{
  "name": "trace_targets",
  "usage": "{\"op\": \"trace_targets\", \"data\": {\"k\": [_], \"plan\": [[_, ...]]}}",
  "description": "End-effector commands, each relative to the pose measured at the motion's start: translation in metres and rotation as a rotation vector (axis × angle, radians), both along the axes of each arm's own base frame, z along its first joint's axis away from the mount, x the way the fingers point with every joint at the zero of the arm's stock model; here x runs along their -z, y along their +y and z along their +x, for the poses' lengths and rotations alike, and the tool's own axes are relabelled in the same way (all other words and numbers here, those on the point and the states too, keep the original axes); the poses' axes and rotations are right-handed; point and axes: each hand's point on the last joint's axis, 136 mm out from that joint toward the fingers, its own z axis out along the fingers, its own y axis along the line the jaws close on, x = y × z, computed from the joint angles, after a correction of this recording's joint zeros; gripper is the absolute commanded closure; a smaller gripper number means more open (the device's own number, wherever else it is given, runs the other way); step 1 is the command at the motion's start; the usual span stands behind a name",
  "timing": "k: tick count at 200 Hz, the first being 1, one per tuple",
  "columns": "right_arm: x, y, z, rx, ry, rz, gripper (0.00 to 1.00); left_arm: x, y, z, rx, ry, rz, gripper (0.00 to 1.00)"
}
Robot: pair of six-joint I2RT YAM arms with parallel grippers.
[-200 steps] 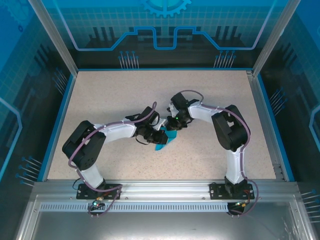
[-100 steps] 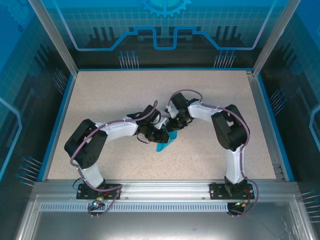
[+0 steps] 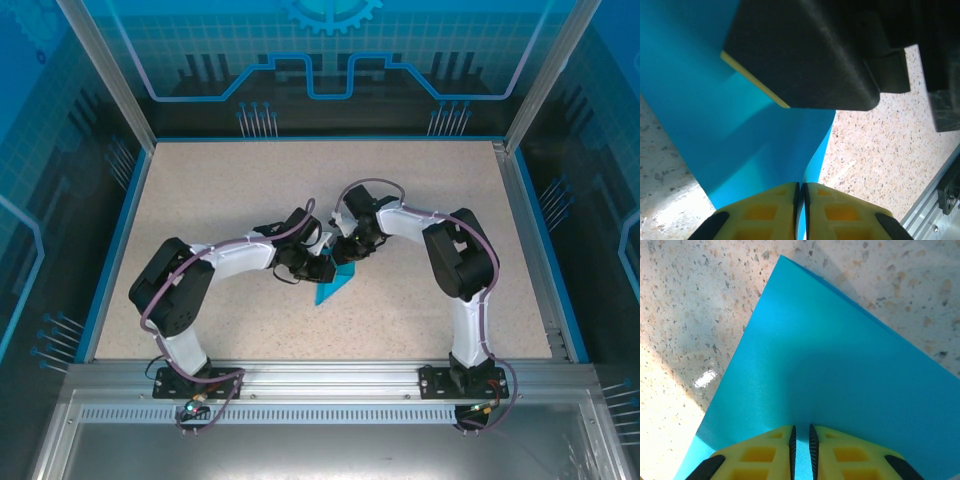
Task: Fold a paper plane with a square sheet of paper (pick it up from the middle)
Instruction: Third fold the triangle at the center of the table.
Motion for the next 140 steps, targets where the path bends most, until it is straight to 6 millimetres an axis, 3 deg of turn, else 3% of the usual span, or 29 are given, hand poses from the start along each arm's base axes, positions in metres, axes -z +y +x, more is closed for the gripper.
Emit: {"op": "trace_targets", "data": {"k": [1,58,140], "plan": [[-0.017,0.008,-0.006,0.001,0.015,0.056,0.81,0.021,0.013,0.007,-0.049,0.032,0.078,0.86],[-0.043,0.001,0.004,0.103,-0.047,0.078,0.81,0.029,0.015,0.006,-0.065,0.034,0.076,0.87],[-0.009,-0.020,-0.004,0.221,-0.010,-0.028,0.83,0.023,0.014,0.006,-0.069,0.028,0.059,0.87]]}}
